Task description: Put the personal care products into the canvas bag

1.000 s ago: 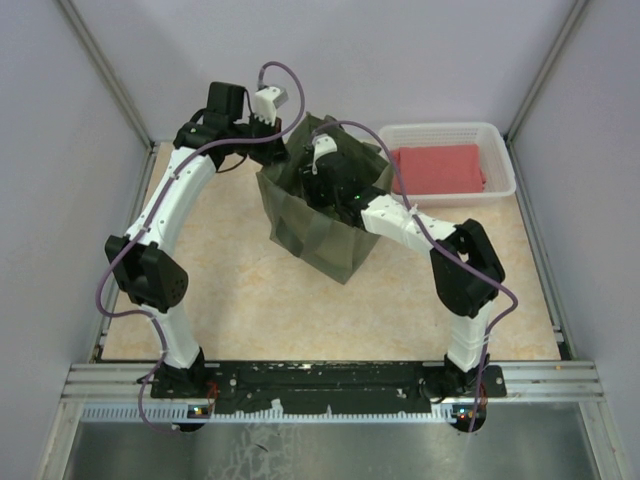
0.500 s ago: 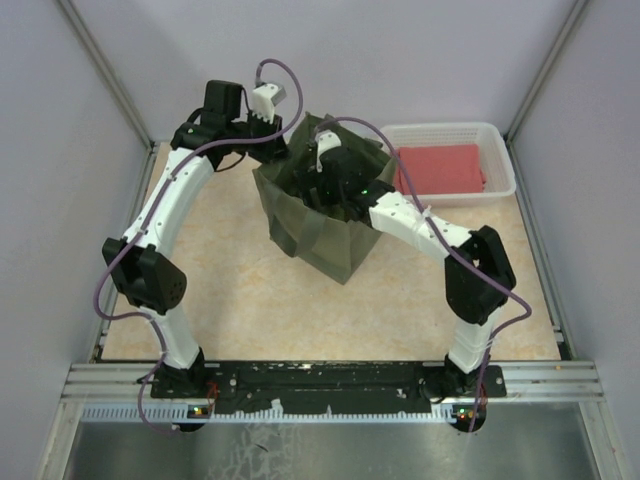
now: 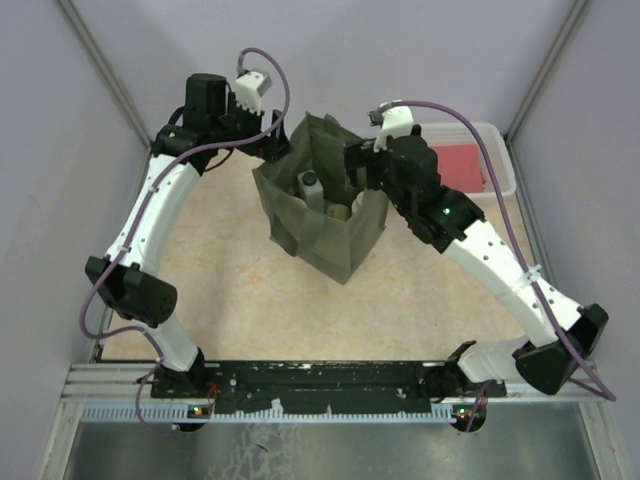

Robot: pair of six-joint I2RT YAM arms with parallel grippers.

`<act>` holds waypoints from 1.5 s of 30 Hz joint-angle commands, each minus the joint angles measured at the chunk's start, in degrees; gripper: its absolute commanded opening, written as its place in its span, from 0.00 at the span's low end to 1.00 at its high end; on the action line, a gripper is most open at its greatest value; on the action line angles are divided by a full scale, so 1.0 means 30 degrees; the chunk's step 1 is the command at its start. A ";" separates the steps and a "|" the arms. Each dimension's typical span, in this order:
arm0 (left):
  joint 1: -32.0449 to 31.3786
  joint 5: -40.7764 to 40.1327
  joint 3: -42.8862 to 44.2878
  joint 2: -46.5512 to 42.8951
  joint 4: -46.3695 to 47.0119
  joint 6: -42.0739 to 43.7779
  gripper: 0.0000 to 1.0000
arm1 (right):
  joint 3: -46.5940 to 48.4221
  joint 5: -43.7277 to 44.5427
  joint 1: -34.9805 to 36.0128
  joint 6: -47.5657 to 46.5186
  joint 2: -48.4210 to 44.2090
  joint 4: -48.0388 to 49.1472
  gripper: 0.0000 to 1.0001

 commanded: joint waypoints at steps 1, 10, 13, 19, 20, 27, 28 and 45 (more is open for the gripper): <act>0.0139 -0.1680 -0.0848 -0.2617 0.1390 -0.0732 1.00 | -0.1686 0.2068 0.0162 -0.0367 -0.1758 -0.1413 0.99; 0.0343 -0.8056 -0.9040 -1.0156 0.3044 -0.2431 1.00 | -0.5912 0.5255 -0.2362 0.1415 -0.7659 -0.4956 0.99; 0.0346 -0.7260 -1.1098 -1.1641 0.3373 -0.2961 1.00 | -0.6713 0.5259 -0.3335 0.1599 -0.8617 -0.5698 0.99; 0.0344 -0.6619 -1.4235 -1.2317 0.3960 -0.4247 1.00 | -0.9172 0.4389 -0.3353 0.2306 -0.8499 -0.4773 0.99; 0.0352 -0.6510 -1.4735 -1.2483 0.4193 -0.4540 1.00 | -0.9581 0.4191 -0.3361 0.2393 -0.8506 -0.4487 0.99; 0.0344 -0.7130 -1.6308 -1.4061 0.4092 -0.4911 1.00 | -1.0462 0.4092 -0.3353 0.2588 -0.8835 -0.4349 0.99; 0.0344 -0.7182 -1.6489 -1.4334 0.4085 -0.4903 1.00 | -1.0497 0.4070 -0.3353 0.2604 -0.8947 -0.4379 0.99; 0.0353 -0.6808 -1.7903 -1.5527 0.4582 -0.4688 1.00 | -1.0618 0.3814 -0.3355 0.2905 -0.9506 -0.4585 0.99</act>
